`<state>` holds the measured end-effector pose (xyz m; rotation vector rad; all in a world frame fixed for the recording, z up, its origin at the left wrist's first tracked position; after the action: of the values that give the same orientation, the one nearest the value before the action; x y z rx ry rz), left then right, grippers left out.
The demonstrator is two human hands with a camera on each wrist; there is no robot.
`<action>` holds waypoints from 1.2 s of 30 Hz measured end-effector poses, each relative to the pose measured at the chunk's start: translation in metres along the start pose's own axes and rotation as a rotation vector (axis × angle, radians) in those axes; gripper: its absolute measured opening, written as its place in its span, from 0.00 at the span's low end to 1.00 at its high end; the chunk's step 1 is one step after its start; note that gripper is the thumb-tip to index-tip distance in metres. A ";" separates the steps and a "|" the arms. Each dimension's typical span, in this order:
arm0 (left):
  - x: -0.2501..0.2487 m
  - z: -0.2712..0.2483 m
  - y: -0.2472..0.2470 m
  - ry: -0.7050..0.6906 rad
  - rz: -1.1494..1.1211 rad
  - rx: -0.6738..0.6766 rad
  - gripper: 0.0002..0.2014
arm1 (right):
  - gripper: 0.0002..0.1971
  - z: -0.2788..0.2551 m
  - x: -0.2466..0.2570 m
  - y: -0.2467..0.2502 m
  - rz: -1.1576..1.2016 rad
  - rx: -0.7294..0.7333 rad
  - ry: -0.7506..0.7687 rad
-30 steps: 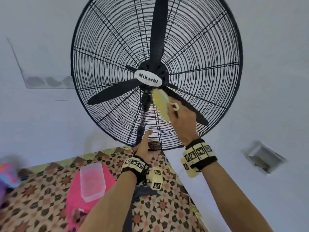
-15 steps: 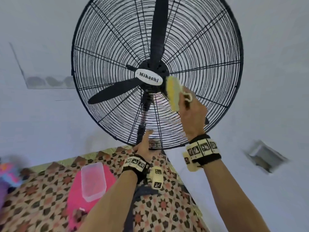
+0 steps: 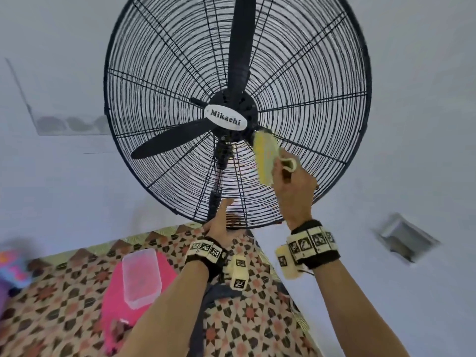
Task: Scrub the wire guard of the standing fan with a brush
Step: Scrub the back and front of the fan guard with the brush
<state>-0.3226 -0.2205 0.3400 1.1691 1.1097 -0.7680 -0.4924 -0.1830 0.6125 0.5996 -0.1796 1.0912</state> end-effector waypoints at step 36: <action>-0.012 -0.013 0.011 -0.025 0.054 -0.051 0.47 | 0.16 -0.046 -0.028 0.039 -0.218 -0.170 -0.016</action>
<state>-0.3194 -0.2062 0.3550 1.1394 1.0666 -0.7075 -0.5461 -0.1674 0.5767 0.4634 -0.2138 0.8506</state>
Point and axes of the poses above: each hand's wrist, its own z-axis towards the middle knuckle, its own y-axis out of the back of the hand, x = y × z, the point moved 9 cm from there along z, towards the middle knuckle, and after that the axes turned 1 degree about y, right-handed, at the moved point
